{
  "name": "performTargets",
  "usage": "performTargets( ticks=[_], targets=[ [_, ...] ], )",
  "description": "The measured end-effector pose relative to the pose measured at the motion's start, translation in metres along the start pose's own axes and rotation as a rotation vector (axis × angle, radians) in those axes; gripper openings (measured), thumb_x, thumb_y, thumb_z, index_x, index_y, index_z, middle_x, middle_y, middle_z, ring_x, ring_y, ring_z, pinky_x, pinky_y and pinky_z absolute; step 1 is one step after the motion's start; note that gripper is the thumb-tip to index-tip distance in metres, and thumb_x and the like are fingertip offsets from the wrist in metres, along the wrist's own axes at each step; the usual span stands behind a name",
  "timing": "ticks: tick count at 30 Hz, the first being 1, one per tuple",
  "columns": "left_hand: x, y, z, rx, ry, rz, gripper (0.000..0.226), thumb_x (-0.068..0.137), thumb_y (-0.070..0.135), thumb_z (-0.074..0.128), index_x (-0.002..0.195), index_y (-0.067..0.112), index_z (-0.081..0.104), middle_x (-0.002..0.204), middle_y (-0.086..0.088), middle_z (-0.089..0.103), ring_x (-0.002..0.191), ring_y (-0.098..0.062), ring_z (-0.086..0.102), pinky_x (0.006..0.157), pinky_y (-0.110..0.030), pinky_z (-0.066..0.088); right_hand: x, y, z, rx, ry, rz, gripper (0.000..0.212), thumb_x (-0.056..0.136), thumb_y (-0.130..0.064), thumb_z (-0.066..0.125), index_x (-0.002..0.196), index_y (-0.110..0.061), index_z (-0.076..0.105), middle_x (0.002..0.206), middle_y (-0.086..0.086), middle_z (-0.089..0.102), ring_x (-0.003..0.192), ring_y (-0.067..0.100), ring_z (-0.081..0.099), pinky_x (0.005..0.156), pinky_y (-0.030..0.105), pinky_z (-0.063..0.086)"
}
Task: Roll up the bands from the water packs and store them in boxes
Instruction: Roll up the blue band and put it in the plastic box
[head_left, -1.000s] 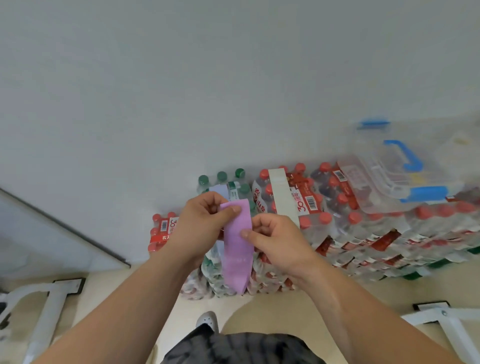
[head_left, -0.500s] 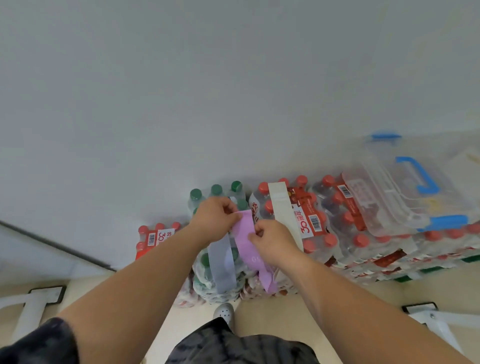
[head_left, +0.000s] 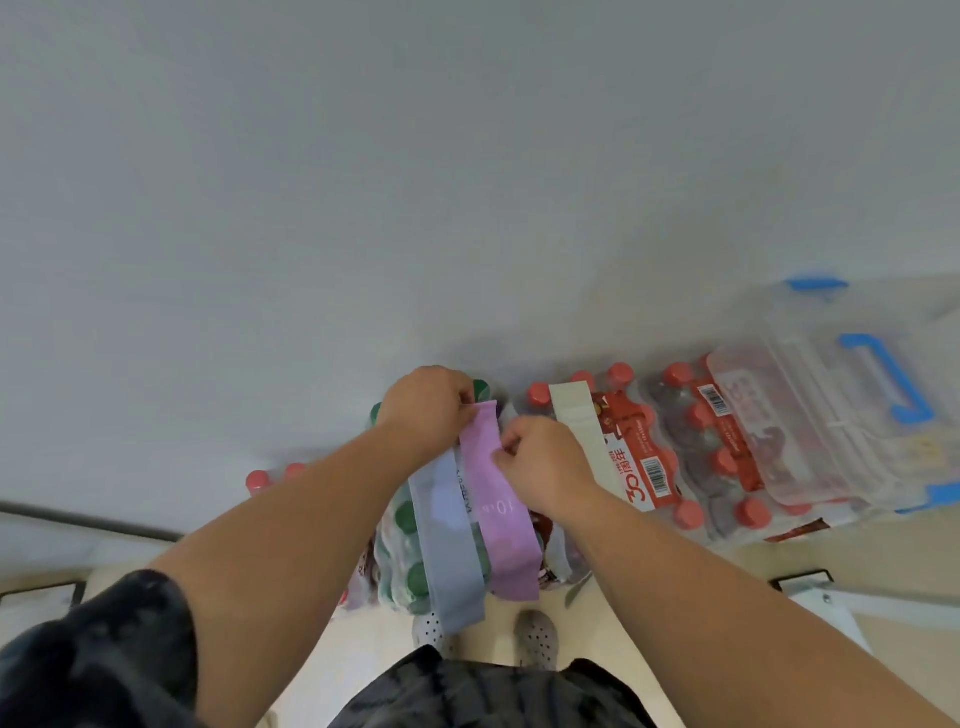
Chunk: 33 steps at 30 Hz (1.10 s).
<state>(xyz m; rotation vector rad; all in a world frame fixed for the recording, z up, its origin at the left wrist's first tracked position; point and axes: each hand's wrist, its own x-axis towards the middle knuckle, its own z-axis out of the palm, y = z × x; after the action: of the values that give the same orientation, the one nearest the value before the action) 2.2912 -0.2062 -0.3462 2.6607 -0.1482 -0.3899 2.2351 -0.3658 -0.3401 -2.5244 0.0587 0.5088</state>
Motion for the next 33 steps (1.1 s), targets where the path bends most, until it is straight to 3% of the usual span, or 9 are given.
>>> performTargets(
  ticks=[5,10,14,21,28,33],
  targets=[
    [-0.004,-0.009,0.008,0.14,0.046,-0.022,0.017,0.092,0.036,0.056,0.095,0.02,0.059,0.092,-0.004,0.06,0.083,-0.03,0.062,0.067,-0.034,0.049,0.001,0.0,0.005,-0.13,0.066,-0.029,0.022,0.09,-0.03,0.068,0.092,-0.022,0.047,0.079,-0.001,0.06,0.071,0.02,0.057,0.054,0.03,0.035],
    [-0.03,-0.005,0.006,0.004,0.231,-0.089,0.021,0.093,0.039,0.059,0.096,0.018,0.059,0.091,-0.002,0.058,0.078,-0.027,0.058,0.068,-0.037,0.052,-0.007,0.006,0.009,-0.19,0.01,-0.156,0.012,0.097,-0.033,0.058,0.102,-0.022,0.058,0.098,0.0,0.067,0.085,0.023,0.063,0.07,0.034,0.051],
    [-0.07,-0.02,0.005,-0.149,0.332,-0.163,0.026,0.091,0.037,0.065,0.109,0.018,0.065,0.101,-0.002,0.062,0.09,-0.021,0.058,0.077,-0.032,0.049,-0.016,0.01,0.007,-0.132,-0.011,-0.221,0.027,0.096,-0.037,0.058,0.121,-0.026,0.058,0.109,-0.004,0.065,0.084,0.015,0.057,0.07,0.028,0.043],
    [-0.092,-0.028,0.021,-0.192,0.195,-0.349,0.05,0.091,0.043,0.064,0.134,0.019,0.057,0.129,-0.004,0.053,0.105,-0.025,0.062,0.098,-0.039,0.05,-0.03,0.019,-0.004,-0.052,-0.087,-0.293,0.033,0.093,-0.04,0.064,0.122,-0.025,0.059,0.117,-0.004,0.058,0.105,0.015,0.058,0.091,0.034,0.052],
    [-0.087,-0.015,0.016,-0.155,0.247,-0.39,0.021,0.092,0.03,0.065,0.107,0.018,0.07,0.108,-0.002,0.056,0.086,-0.022,0.06,0.081,-0.033,0.052,-0.027,0.019,-0.014,-0.104,-0.272,-0.324,0.049,0.096,-0.035,0.058,0.143,-0.024,0.051,0.146,0.001,0.05,0.127,0.023,0.053,0.107,0.036,0.045],
    [-0.12,0.015,0.005,-0.418,0.365,-0.428,0.01,0.088,0.026,0.07,0.083,0.018,0.068,0.074,0.004,0.067,0.064,-0.012,0.058,0.058,-0.024,0.045,-0.033,0.015,-0.025,-0.011,-0.224,-0.382,0.046,0.097,-0.038,0.058,0.141,-0.024,0.053,0.146,0.001,0.051,0.13,0.023,0.052,0.108,0.039,0.044]
  ],
)
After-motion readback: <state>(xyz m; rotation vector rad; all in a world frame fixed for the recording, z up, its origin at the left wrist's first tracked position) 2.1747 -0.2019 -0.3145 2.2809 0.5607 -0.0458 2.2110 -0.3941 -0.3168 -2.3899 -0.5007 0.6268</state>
